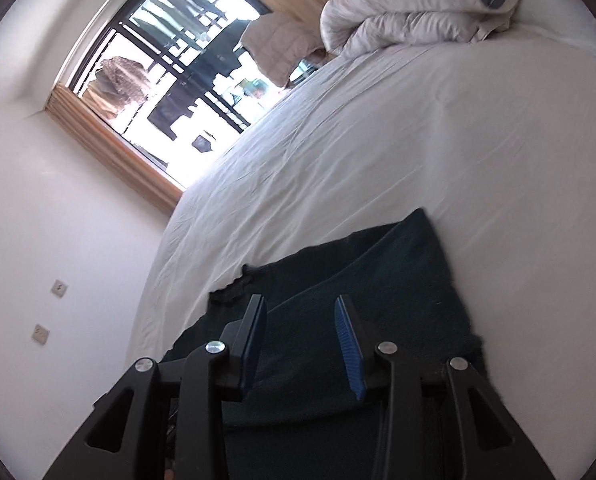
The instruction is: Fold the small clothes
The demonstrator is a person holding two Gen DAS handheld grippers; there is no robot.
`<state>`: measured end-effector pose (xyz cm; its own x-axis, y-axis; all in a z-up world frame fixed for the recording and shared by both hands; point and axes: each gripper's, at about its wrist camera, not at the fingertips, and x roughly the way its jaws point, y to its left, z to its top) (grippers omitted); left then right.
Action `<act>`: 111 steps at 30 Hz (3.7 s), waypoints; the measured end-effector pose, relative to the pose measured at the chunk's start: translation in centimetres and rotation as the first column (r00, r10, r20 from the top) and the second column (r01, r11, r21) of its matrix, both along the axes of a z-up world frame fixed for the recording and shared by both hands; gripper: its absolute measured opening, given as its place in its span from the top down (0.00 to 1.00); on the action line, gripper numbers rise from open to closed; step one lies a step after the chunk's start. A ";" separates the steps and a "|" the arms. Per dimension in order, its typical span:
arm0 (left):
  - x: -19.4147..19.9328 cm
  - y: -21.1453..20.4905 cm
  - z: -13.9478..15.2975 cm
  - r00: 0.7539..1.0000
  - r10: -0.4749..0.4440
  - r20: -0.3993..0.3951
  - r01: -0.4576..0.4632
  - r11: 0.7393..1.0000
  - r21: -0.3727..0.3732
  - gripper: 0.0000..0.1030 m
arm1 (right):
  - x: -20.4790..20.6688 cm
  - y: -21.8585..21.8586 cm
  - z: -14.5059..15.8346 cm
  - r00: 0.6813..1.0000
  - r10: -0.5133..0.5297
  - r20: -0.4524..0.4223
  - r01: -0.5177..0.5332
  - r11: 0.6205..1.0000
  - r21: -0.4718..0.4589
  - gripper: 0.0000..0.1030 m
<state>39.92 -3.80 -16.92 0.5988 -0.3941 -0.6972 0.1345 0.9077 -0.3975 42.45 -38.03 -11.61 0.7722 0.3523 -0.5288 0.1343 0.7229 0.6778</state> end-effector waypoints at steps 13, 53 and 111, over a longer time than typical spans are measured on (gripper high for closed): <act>0.2 0.1 -0.6 1.000 -0.002 0.004 0.002 1.000 -0.015 0.91 | 4.1 -7.5 -8.3 0.987 -0.099 -0.129 0.108 0.992 0.061 0.92; -25.3 3.0 8.2 0.943 -0.230 0.240 0.133 0.923 0.361 0.12 | -29.7 4.6 1.7 0.970 0.242 -0.011 -0.194 0.745 -0.638 0.34; -41.2 2.5 -1.5 0.732 -0.648 0.210 0.036 0.344 0.938 0.96 | -38.2 14.2 -9.1 0.863 0.289 -0.413 -0.347 -0.254 -0.903 0.93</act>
